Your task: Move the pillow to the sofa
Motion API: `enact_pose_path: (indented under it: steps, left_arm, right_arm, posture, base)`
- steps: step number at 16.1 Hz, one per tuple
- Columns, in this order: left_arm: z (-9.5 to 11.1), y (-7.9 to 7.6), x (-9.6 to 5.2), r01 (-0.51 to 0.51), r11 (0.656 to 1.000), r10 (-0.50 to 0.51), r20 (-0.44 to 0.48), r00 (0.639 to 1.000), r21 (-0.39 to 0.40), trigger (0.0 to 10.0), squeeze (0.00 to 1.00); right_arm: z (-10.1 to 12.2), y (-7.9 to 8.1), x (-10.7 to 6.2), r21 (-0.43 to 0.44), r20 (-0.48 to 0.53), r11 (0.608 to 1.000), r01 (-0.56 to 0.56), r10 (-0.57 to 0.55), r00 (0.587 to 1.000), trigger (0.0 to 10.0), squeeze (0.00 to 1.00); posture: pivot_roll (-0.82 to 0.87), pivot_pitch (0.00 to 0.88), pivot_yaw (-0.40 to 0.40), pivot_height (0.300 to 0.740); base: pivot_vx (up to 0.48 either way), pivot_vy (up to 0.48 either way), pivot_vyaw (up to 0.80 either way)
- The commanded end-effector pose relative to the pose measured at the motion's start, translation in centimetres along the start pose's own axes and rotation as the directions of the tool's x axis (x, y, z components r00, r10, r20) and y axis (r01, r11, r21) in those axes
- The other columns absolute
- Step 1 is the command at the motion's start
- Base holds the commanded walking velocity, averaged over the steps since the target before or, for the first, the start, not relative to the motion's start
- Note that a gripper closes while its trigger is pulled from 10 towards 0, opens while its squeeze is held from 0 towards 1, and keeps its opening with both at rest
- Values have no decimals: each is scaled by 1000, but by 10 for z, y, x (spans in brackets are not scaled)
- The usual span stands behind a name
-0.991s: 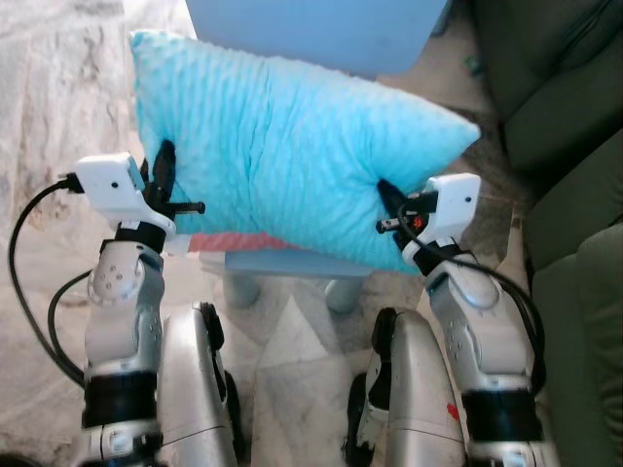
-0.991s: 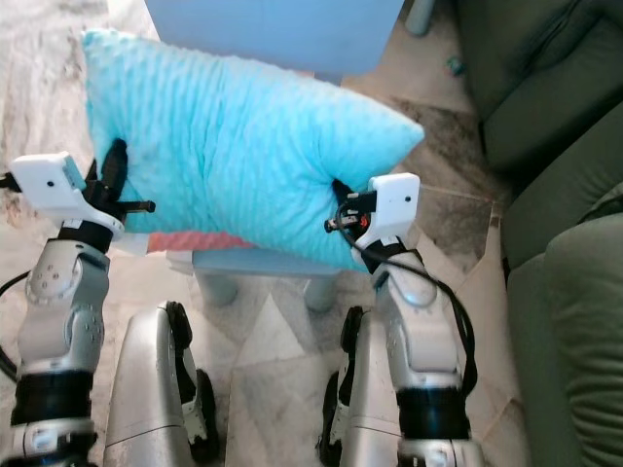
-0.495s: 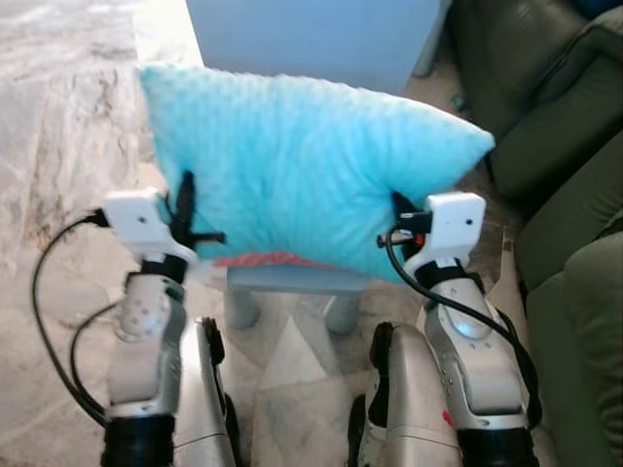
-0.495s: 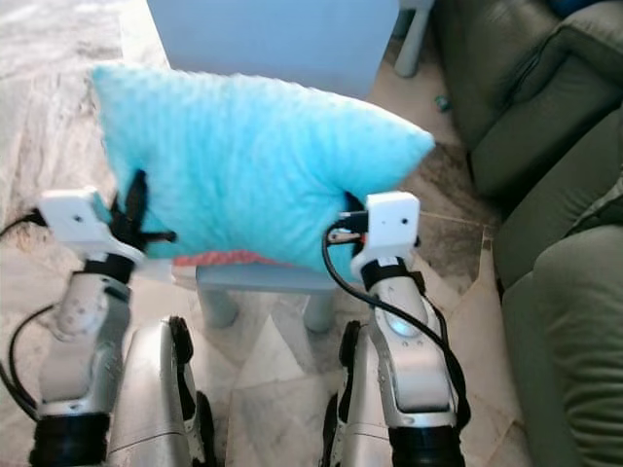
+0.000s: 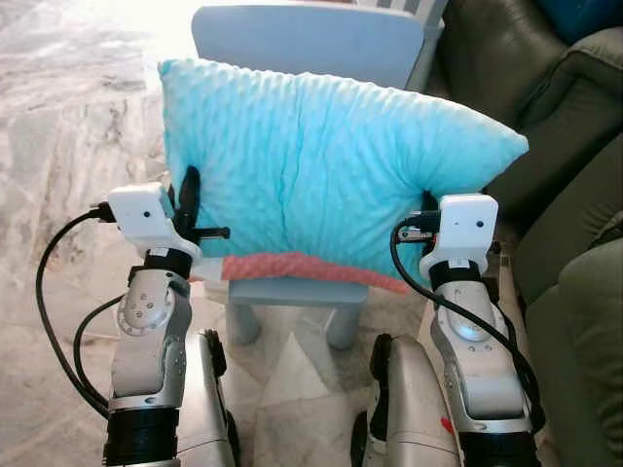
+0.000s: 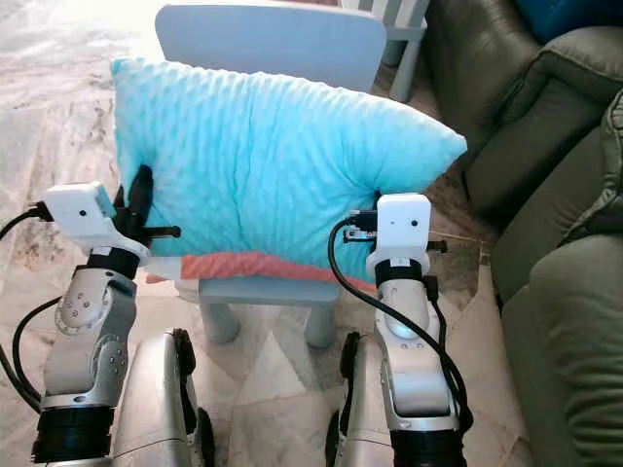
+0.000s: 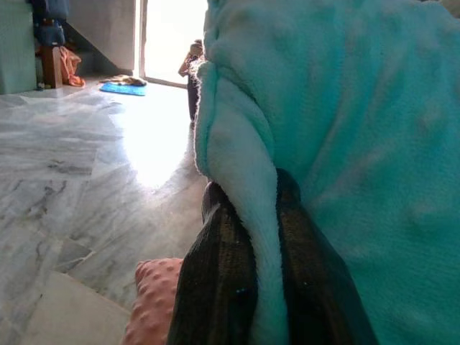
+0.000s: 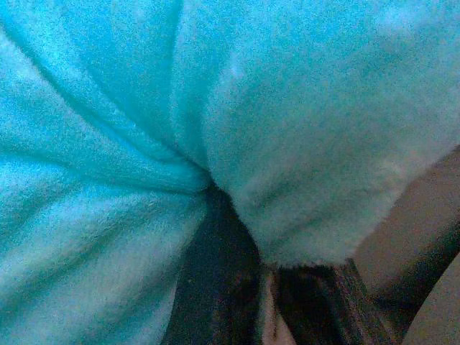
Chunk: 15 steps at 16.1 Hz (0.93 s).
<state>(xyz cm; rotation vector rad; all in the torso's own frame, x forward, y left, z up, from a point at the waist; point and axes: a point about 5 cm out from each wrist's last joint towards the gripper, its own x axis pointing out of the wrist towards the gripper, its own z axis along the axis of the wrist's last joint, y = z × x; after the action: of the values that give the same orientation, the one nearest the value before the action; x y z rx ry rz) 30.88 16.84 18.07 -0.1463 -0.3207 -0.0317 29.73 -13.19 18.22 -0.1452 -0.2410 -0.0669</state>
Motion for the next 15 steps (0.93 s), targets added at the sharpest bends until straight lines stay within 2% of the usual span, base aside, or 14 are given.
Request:
enact_pose_path:
  steps: [1,7,15]
  left_arm:
    - [-1,3,-1,-15,1000,15,0,1000,6,0,0]
    - [-6,1,-3,-9,1000,9,-16,1000,-1,0,0]
    - [-7,0,-2,4,1000,-4,-21,1000,3,0,0]
  right_arm:
    - [10,-7,0,0,53,999,40,-40,998,0,0]
    - [15,-10,3,73,55,995,66,-70,996,0,0]
    - [16,-10,4,93,52,993,70,-75,996,0,0]
  posture:
    - [-14,137,-29,510]
    - [-15,137,-31,568]
    - [-19,137,-27,673]
  base:
    - [0,0,0]
    - [0,0,0]
    - [0,0,0]
